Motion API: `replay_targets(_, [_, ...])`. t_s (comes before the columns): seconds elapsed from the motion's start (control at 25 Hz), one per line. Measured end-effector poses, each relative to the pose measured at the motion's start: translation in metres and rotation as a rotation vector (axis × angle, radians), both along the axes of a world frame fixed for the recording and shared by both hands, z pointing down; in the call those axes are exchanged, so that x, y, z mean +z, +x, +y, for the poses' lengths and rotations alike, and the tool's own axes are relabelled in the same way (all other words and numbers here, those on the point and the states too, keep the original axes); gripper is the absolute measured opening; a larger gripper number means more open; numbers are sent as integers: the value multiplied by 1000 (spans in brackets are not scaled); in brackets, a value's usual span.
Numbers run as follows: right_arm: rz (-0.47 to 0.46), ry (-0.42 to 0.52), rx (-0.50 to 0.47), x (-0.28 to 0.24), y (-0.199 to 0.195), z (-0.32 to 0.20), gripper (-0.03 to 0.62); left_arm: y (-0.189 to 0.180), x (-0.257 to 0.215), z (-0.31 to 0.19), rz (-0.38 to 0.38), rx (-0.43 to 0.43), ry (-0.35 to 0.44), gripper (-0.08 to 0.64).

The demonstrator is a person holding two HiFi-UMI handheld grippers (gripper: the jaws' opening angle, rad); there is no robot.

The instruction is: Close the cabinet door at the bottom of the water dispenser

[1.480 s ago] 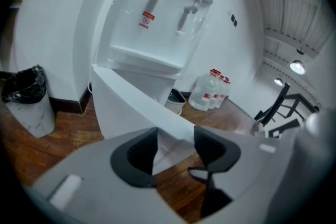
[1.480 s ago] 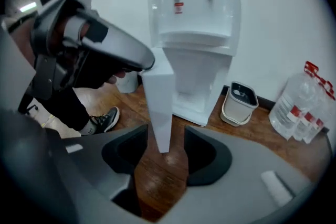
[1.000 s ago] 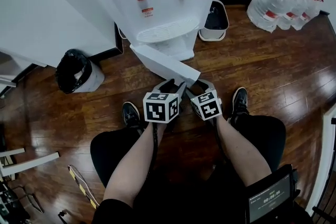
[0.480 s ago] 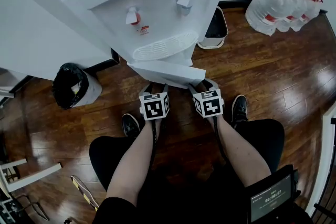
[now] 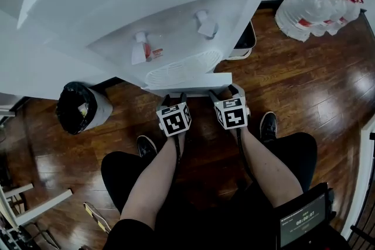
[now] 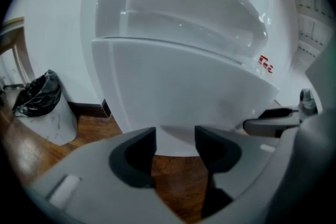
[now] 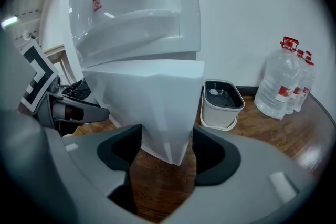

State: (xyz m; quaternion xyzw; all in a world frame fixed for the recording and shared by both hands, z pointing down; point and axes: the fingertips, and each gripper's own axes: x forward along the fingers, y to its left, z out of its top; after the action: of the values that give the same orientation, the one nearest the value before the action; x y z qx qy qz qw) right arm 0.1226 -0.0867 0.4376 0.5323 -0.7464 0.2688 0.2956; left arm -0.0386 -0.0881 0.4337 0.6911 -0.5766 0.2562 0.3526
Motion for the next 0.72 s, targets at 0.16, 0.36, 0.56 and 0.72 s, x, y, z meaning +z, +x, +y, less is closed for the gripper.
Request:
replay_targets(0.16, [8,10,-39,-2,3,-13,295,5,-1,-10,7,-22,-5,233])
replay_targets(0.36, [25,24,-86,-2,5,-22,288,8,-1,-14,26,-50,-12,209])
replay_targets(0.56, [31,23,-99,-3,5,-26,285,8,-1,-15,31,-49,-4,209])
replay_targets(0.72, [31,25,-105,-5,4,-32,287,6,-1,-17,32,-58,-5,209])
